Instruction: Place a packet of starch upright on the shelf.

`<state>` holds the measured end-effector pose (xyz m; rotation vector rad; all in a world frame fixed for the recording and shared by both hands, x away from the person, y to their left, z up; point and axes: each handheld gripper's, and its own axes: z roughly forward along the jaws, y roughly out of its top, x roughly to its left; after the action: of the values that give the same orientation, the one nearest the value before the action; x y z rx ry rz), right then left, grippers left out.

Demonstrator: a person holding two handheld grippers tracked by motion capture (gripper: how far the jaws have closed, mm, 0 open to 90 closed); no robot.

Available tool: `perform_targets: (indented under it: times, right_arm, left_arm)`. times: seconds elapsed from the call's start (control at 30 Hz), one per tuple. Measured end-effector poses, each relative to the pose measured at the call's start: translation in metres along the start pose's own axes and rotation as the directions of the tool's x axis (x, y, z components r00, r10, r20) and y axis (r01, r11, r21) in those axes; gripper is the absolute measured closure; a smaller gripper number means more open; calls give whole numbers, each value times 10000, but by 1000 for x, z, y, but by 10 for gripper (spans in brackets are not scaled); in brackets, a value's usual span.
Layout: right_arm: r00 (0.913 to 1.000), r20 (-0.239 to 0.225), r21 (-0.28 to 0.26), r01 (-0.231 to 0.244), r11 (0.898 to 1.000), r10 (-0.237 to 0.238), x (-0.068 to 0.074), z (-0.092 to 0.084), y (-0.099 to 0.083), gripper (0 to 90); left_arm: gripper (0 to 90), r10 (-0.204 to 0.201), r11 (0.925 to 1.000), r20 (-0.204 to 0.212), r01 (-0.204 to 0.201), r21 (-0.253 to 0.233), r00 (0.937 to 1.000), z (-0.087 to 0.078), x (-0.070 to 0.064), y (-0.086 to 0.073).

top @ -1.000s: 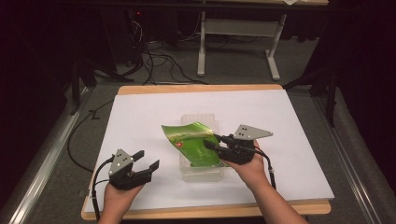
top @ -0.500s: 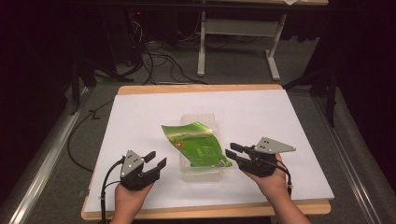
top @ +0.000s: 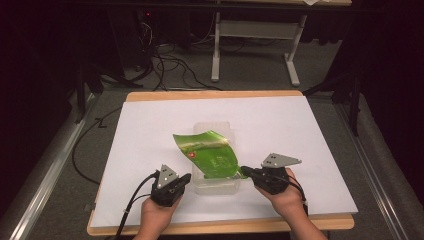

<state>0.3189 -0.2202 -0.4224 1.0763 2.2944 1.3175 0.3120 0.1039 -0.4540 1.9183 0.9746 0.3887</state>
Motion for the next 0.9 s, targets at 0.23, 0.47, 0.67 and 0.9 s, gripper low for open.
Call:
perform_targets:
  times: [0.23, 0.47, 0.67, 0.9]
  right_arm:
    - [9997, 224, 216, -11, 9998, 6, 2, 8, -1, 900]
    - [9999, 131, 340, -14, 9994, 10, 3, 18, 1, 900]
    - [9999, 71, 383, 151, 9992, -154, 11, 31, 8, 900]
    - [9999, 12, 498, 128, 9987, -128, 11, 36, 8, 900]
  left_arm:
    - [900, -167, 9998, 187, 168, -99, 9997, 2, -3, 0]
    - [900, -187, 9997, 207, 190, -131, 9996, 2, -3, 0]
    - [900, -204, 9997, 227, 207, -132, 9995, 2, -3, -1]
    - [900, -192, 9997, 206, 195, -138, 9996, 2, -3, -1]
